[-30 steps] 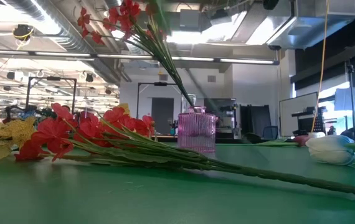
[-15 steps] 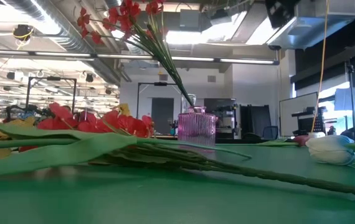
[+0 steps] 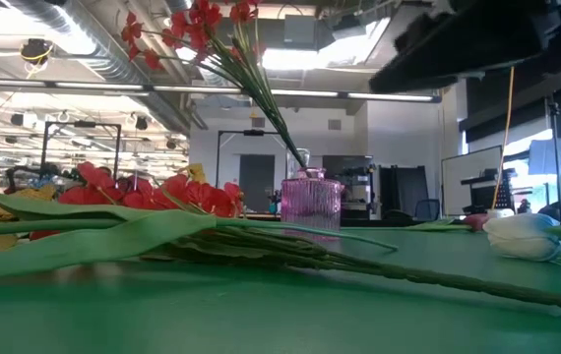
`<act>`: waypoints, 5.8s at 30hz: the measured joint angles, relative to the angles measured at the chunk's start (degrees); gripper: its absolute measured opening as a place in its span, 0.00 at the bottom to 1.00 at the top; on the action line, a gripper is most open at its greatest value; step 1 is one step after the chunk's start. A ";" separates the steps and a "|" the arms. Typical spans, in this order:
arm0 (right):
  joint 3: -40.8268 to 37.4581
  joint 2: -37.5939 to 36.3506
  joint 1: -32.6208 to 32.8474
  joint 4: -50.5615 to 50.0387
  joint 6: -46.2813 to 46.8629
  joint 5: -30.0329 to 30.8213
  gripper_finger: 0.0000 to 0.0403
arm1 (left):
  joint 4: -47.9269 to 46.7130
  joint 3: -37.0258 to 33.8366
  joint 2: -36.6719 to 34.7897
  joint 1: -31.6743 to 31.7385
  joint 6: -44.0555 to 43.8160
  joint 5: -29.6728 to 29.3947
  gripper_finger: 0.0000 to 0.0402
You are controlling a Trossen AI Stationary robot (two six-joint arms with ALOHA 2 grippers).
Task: Sort flowers into vase by color
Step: Put the bottom red flower into the pink vase
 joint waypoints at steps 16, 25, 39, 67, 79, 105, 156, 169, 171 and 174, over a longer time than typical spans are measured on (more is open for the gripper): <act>18.05 20.29 -4.79 -12.99 -2.48 -4.88 0.43 | -1.82 -0.03 0.04 -0.02 -1.56 1.42 0.42; 18.03 23.90 -6.54 -12.58 -1.80 -7.54 0.42 | -2.31 -0.03 0.04 0.05 -1.63 1.44 0.42; 17.97 22.92 -6.38 -13.46 0.74 -6.11 0.04 | -2.40 -0.04 0.04 0.09 -2.70 1.40 0.42; -4.64 -18.26 -0.40 7.55 0.06 9.99 0.00 | 17.94 -0.04 -5.75 -7.08 25.46 -12.85 0.42; -24.42 -16.52 -6.41 54.56 2.86 -3.20 0.00 | 22.98 -0.04 -5.42 10.18 29.38 2.61 0.42; -23.56 -15.67 -6.37 53.66 3.07 -7.66 0.00 | 44.11 -0.04 -5.38 25.21 36.37 27.14 0.42; -2.56 -13.94 -6.32 14.20 5.71 -10.76 0.53 | 29.91 -0.02 -5.42 15.32 36.29 9.32 0.00; -0.97 -6.60 -6.38 20.16 6.77 -12.05 0.52 | 22.48 -0.02 -5.44 17.19 28.19 15.13 0.00; -0.68 -6.60 -6.38 20.15 6.77 -12.03 0.49 | 21.40 -0.02 -5.44 17.08 27.14 15.44 0.00; -0.09 -6.60 -6.38 20.07 6.75 -12.02 0.42 | 20.90 -0.02 -5.42 17.03 26.54 16.18 0.00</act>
